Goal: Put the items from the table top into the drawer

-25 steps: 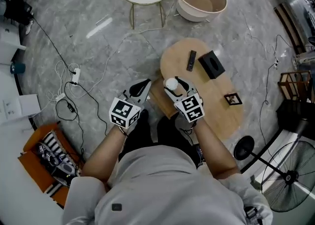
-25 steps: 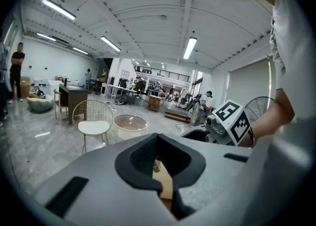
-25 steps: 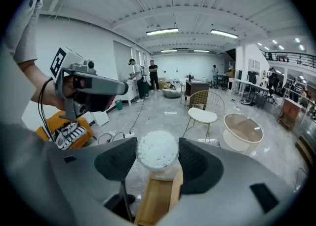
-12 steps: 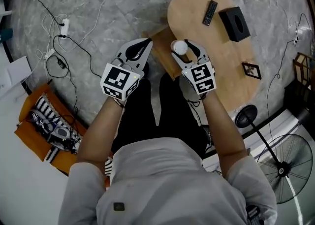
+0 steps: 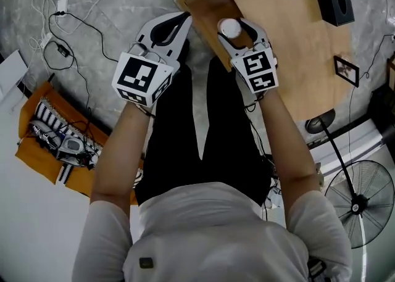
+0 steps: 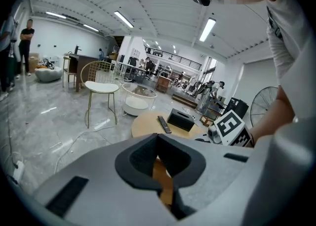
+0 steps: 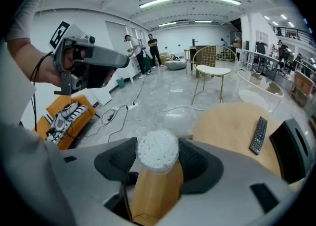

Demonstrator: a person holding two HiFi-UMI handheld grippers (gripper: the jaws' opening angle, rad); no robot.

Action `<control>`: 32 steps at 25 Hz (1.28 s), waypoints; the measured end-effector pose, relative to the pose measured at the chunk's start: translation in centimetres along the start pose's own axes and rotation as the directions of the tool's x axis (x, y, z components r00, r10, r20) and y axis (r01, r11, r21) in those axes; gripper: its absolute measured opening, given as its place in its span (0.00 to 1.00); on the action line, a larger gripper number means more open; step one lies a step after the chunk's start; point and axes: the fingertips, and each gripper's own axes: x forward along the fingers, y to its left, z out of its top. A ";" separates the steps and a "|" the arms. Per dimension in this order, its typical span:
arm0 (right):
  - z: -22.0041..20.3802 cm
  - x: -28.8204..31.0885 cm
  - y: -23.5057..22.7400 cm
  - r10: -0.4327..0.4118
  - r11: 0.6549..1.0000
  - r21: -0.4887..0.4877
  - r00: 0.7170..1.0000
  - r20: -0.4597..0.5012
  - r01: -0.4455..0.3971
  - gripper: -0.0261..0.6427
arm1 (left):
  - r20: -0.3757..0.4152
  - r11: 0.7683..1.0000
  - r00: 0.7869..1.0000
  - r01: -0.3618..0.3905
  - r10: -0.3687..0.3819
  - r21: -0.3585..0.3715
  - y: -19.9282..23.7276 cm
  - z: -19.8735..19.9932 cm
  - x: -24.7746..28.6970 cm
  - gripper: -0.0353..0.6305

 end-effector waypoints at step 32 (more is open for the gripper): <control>-11.2 9.4 -1.4 -0.107 0.991 0.072 0.986 -0.131 0.117 0.45 | -0.095 0.998 0.994 0.054 -0.058 -0.044 1.2 -10.5 4.7 0.07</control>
